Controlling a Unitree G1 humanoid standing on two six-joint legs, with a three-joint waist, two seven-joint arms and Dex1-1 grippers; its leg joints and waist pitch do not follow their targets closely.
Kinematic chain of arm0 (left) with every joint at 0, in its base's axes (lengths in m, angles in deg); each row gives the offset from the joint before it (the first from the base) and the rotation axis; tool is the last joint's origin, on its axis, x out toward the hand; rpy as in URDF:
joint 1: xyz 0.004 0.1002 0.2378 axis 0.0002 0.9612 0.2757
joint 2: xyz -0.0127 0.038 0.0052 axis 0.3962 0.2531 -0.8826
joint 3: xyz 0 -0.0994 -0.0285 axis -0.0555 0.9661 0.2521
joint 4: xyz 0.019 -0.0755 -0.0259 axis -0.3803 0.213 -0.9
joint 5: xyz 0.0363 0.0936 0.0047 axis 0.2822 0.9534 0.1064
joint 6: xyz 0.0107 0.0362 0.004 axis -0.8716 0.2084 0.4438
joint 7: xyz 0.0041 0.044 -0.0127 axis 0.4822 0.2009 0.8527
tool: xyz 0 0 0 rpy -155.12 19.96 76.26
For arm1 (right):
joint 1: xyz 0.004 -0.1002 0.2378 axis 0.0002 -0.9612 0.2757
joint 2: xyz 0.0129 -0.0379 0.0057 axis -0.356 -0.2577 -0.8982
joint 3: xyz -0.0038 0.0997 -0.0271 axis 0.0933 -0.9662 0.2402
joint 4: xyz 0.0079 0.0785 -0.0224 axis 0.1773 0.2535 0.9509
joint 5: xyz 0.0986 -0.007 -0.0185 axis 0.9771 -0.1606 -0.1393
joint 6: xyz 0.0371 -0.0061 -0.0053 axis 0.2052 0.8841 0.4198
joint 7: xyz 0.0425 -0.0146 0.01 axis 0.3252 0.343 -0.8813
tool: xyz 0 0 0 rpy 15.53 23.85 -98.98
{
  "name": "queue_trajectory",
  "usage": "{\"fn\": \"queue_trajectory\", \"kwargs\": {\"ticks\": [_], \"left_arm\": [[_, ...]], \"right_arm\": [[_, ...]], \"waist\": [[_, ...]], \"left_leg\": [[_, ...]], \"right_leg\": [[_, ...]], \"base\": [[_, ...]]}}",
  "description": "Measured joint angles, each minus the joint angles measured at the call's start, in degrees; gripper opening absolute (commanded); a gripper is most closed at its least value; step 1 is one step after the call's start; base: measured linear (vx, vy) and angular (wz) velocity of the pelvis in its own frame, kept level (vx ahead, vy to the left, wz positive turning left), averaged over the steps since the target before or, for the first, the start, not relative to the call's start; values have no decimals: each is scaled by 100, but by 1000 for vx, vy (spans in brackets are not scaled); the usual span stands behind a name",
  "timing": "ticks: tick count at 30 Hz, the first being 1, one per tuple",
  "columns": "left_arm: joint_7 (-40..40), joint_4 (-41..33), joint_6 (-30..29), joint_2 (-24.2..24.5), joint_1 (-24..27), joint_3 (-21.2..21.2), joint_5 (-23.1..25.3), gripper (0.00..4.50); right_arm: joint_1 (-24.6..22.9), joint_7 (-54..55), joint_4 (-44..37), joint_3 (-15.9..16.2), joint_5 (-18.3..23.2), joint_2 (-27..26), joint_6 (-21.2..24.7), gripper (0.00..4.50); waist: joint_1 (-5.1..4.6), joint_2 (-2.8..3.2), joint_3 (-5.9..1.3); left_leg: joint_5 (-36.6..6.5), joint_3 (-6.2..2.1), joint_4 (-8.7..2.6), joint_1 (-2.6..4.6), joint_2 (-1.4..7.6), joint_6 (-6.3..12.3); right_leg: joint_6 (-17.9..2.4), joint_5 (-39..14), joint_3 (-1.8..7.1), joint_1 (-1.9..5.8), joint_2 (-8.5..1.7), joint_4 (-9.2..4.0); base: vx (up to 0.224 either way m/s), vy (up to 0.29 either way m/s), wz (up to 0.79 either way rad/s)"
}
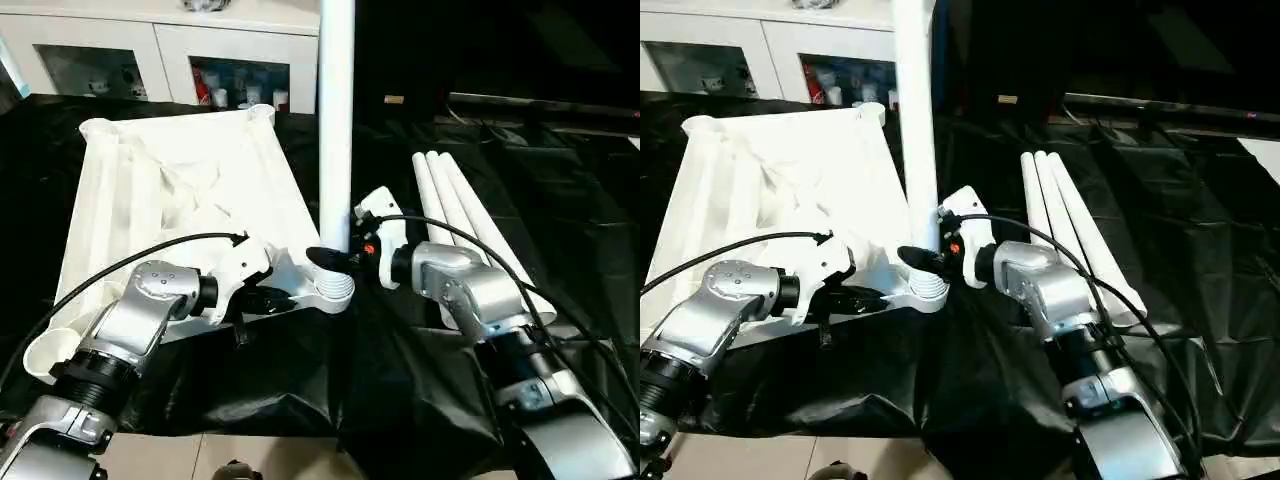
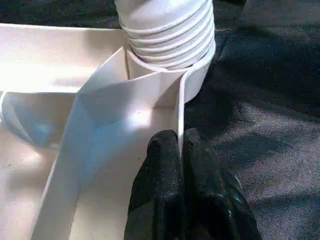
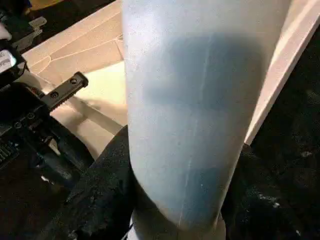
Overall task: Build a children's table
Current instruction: Insert table leg to table base
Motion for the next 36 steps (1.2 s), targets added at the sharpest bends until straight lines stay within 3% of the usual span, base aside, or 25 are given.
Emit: {"fn": "queue_trajectory", "kwargs": {"ticks": [10, 17, 24, 32, 36], "left_arm": [[-47, 115, 19, -102, -56, 7, 65, 0], [-66, 298, 87, -189, -115, 7, 85, 0], [-56, 488, 152, -279, -174, 3, 130, 0], [-75, 617, 220, -352, -222, 3, 176, 0], [-71, 668, 239, -380, -243, 2, 177, 0]], "right_arm": [[-219, 96, 238, -493, 252, -181, -194, 189], [-617, 215, 211, -814, 437, -339, -612, 189], [-1056, 297, -35, -842, 447, -390, -1063, 189], [-1403, 438, -101, -1073, 556, -537, -1435, 189], [-1519, 498, -225, -1039, 533, -538, -1558, 189]], "waist": [[21, 17, -10], [32, 60, -33], [53, 123, -70], [46, 141, -81], [50, 153, -86]], "left_leg": [[0, -1, 1, 7, 0, 0], [0, -2, 2, 13, -1, 0], [-2, -2, 1, 11, -5, 3], [-2, -4, 1, 13, -6, 2], [-2, -5, 0, 10, -6, 2]], "right_leg": [[-1, 1, 0, 11, -2, -1], [-1, 0, -2, 19, -6, -3], [2, -2, -4, 30, -13, -16], [4, -3, -5, 40, -15, -23], [6, -4, -5, 42, -17, -26]], "base": [[0, 0, 0], [0, 0, 0], [0, 0, 0], [0, 0, 0], [0, 0, 0]]}}
